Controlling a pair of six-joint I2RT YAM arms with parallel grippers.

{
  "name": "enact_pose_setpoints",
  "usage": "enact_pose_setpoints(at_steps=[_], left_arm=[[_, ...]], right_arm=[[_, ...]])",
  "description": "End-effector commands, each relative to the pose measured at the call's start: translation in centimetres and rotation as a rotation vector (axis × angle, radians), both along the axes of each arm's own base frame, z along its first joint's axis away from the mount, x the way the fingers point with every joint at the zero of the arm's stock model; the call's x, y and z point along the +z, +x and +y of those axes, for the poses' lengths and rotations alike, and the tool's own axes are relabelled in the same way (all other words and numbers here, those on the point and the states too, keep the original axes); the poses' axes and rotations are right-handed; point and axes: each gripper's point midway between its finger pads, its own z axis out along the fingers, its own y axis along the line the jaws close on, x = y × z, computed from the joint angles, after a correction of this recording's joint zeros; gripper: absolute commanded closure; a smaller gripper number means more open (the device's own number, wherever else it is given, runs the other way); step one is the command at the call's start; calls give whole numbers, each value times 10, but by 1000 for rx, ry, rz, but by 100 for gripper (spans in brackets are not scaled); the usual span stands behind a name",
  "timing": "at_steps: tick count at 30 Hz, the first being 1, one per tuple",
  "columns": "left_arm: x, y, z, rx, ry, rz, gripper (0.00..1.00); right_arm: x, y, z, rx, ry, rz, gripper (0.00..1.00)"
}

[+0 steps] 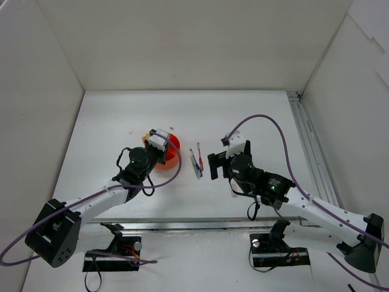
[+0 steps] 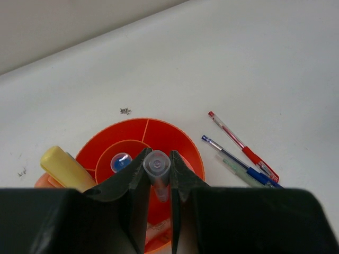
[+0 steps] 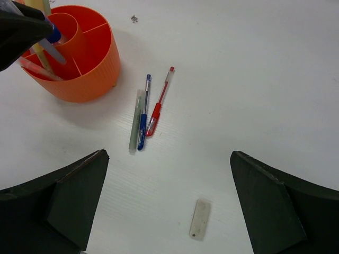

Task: Sort the stationery into containers
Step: Place the pen in the storage box.

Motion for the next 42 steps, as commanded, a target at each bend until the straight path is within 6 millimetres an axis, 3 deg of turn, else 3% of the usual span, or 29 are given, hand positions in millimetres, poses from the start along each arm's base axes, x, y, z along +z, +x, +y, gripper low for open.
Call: enact_pose_setpoints(at_steps=[1, 12, 18, 23, 29, 36, 42], left_arm=[[33, 2, -5, -28, -112, -77, 100], [33, -12, -5, -58, -153, -68, 100], [54, -22, 7, -52, -196, -123, 100], [79, -28, 9, -76, -227, -185, 100], [87, -29, 4, -114, -263, -177, 100], [81, -23, -12, -175, -252, -134, 100], [62, -16, -1, -98, -232, -116, 100]], right_arm=[[16, 10, -2, -38, 34, -44, 2], [15, 13, -4, -43, 33, -39, 2], [23, 15, -10, -51, 42, -59, 2], [35, 25, -31, -137, 18, -105, 2], [60, 45, -71, -319, 36, -193, 2], [66, 65, -91, -366, 80, -188, 2], [57, 73, -89, -339, 103, -146, 2]])
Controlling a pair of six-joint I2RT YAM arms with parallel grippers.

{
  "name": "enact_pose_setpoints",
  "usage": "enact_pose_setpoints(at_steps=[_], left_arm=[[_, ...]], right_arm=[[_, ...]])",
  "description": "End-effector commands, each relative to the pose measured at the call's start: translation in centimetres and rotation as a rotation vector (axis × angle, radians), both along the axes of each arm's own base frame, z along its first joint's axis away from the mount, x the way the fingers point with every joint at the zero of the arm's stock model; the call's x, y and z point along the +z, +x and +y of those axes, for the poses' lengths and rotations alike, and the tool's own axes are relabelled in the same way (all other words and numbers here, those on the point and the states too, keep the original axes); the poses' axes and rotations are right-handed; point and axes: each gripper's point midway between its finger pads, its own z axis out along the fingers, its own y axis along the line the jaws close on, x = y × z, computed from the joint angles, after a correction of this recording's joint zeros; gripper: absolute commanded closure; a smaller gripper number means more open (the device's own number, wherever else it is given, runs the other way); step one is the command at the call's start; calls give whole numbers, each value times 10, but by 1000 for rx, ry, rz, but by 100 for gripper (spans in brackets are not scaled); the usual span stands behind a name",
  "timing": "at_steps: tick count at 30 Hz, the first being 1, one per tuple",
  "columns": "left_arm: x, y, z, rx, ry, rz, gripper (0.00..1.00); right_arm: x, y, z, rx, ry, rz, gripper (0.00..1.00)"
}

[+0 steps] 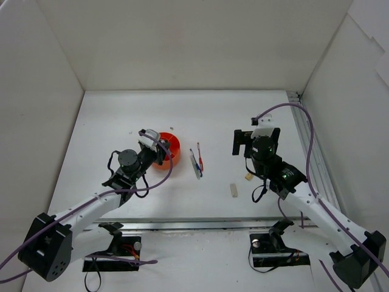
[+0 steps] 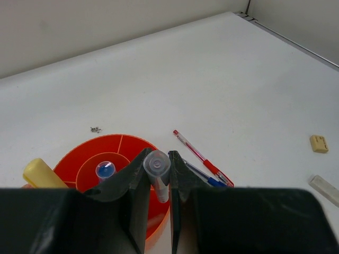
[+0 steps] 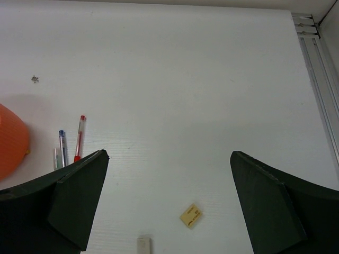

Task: Sort the stationery into containers
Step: Place the pen in the storage box.

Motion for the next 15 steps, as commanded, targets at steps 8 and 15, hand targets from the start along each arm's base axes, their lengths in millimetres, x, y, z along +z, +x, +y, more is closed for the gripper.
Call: enact_pose_setpoints(at_steps=[8, 15], left_arm=[[19, 24, 6, 86, -52, -118, 100], [2, 26, 15, 131, -38, -51, 100]], right_arm=[[22, 9, 17, 73, 101, -37, 2], [21, 9, 14, 68, 92, -31, 2]])
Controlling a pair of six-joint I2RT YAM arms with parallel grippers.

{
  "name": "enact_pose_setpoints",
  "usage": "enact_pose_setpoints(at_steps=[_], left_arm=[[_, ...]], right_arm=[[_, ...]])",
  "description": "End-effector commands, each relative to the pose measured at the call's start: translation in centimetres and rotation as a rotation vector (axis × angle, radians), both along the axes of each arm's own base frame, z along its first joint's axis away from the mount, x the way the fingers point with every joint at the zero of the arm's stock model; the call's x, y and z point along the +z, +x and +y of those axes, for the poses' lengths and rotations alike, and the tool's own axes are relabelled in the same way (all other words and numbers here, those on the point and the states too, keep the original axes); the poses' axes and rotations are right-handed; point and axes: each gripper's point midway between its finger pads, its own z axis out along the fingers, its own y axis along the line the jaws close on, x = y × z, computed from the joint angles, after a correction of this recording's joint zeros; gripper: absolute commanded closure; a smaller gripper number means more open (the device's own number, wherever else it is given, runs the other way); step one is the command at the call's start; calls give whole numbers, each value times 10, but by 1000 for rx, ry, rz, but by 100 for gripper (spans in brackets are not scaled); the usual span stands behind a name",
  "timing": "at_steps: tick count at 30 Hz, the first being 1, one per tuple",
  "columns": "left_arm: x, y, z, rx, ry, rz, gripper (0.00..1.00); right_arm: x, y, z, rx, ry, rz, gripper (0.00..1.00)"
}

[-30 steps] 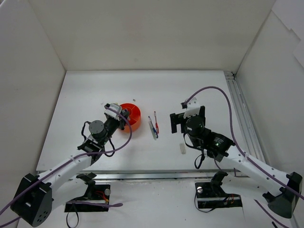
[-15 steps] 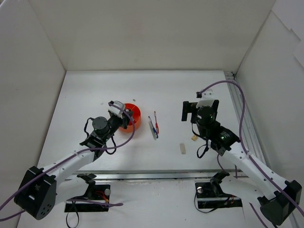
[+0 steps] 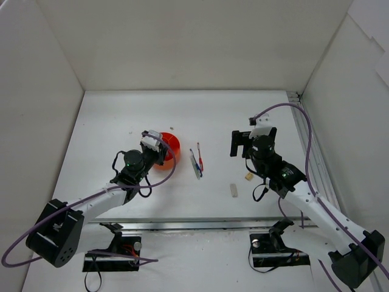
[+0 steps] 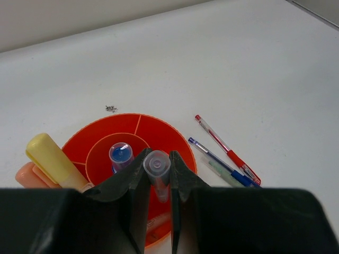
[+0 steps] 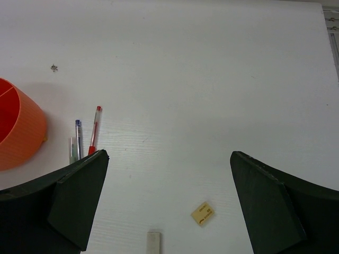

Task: Sort the stationery into containers
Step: Place the pen in the storage box, then pick up the pen from the center of the board.

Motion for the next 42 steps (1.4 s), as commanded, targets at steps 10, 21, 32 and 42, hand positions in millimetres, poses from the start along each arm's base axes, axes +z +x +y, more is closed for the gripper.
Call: enact_pose_setpoints(at_steps=[10, 21, 32, 42], left_arm=[[50, -11, 23, 82, -53, -77, 42], [81, -30, 65, 262, -139, -59, 1], [78, -61, 86, 341, -245, 104, 1], [72, -85, 95, 338, -265, 138, 1]], right_arm=[[18, 10, 20, 63, 59, -16, 2], [-36, 19, 88, 222, -4, 207, 2], [-112, 37, 138, 92, 45, 408, 2], [-122, 22, 199, 370, -31, 438, 3]])
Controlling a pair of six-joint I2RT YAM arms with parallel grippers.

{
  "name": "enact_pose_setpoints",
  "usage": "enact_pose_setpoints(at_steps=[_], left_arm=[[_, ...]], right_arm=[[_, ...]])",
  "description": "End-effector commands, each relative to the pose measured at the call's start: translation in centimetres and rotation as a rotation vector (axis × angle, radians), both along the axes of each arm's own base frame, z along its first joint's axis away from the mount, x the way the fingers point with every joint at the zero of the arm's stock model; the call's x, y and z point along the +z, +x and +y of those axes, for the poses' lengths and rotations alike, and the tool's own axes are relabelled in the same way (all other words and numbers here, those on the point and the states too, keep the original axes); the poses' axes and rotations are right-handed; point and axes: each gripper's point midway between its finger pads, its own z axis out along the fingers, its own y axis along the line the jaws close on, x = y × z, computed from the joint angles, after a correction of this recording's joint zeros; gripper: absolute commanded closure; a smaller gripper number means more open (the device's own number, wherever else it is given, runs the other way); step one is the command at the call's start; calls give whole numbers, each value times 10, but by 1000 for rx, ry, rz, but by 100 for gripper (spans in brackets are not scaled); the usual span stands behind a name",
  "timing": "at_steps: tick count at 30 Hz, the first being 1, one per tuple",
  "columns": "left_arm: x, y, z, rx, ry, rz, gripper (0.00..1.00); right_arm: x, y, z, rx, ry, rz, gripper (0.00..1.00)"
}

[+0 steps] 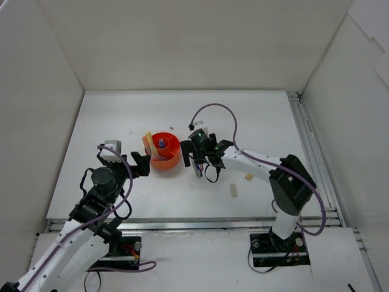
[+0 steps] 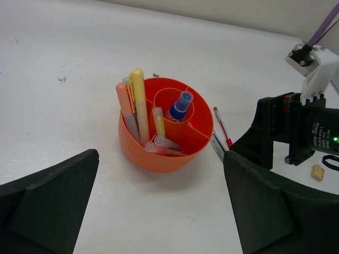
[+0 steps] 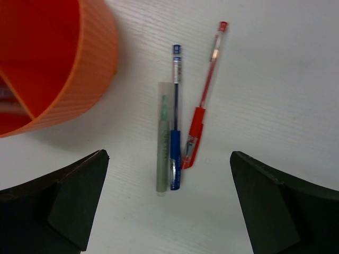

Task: Sort the stationery into containers
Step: Pick up the pen from the center of the board.

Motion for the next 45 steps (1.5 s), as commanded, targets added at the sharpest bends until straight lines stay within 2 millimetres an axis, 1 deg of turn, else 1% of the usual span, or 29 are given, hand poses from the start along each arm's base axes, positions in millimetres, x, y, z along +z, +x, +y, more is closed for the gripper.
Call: enact_pose_setpoints(at_steps=[1, 2, 3, 4, 10, 13, 14, 15, 16, 19, 22, 27, 29, 31, 33, 35, 37, 38, 42, 43, 44, 45], left_arm=[[22, -4, 3, 15, -57, -36, 1], [21, -5, 3, 10, -60, -37, 1], [21, -5, 2, 7, -63, -38, 1], [21, -7, 3, 7, -64, -37, 1], [19, -11, 3, 1, -73, -29, 1], [16, -12, 0, -17, -80, -25, 1], [14, -13, -1, -19, -80, -20, 1], [15, -13, -1, -21, -84, -22, 1], [12, -13, -2, -23, -86, -13, 1], [12, -14, -3, -30, -92, -14, 1], [11, -14, -3, -31, -94, -14, 1], [11, -14, -4, -34, -95, -15, 0], [11, -15, -5, -39, -93, -12, 1], [10, -15, -6, -45, -93, -11, 1], [11, -14, -7, -50, -96, -15, 1], [11, -14, -8, -58, -98, -18, 1], [12, -15, -10, -67, -100, -19, 1], [12, -15, -10, -70, -102, -18, 1], [13, -17, -11, -76, -102, -23, 1], [12, -17, -11, -76, -102, -21, 1], [14, -17, -10, -76, -105, -26, 1], [15, -18, -10, -76, -106, -28, 1]], right_arm=[[20, -5, 48, 225, 57, -28, 2], [15, -12, 54, 271, 48, -6, 2], [14, -17, 61, 298, 36, -4, 2], [4, -21, 61, 301, 14, 23, 2], [-22, -38, 59, 284, 6, 98, 2], [-34, -46, 59, 302, -11, 128, 2], [-37, -51, 62, 326, -2, 148, 2], [-42, -53, 63, 327, -10, 157, 2], [-44, -53, 63, 325, -11, 160, 2], [-51, -53, 59, 305, -25, 168, 2], [-54, -50, 54, 278, -51, 156, 2], [-60, -54, 50, 276, -61, 169, 3], [-57, -57, 49, 281, -62, 165, 3], [-52, -57, 48, 287, -63, 149, 3], [-42, -59, 50, 297, -60, 121, 2], [-39, -59, 48, 293, -62, 110, 2], [-40, -57, 43, 279, -79, 100, 2], [-44, -58, 41, 273, -87, 108, 2], [-53, -64, 42, 287, -85, 140, 3], [-54, -64, 43, 284, -85, 141, 5], [-56, -64, 43, 283, -88, 145, 11], [-56, -63, 44, 279, -90, 142, 13]])
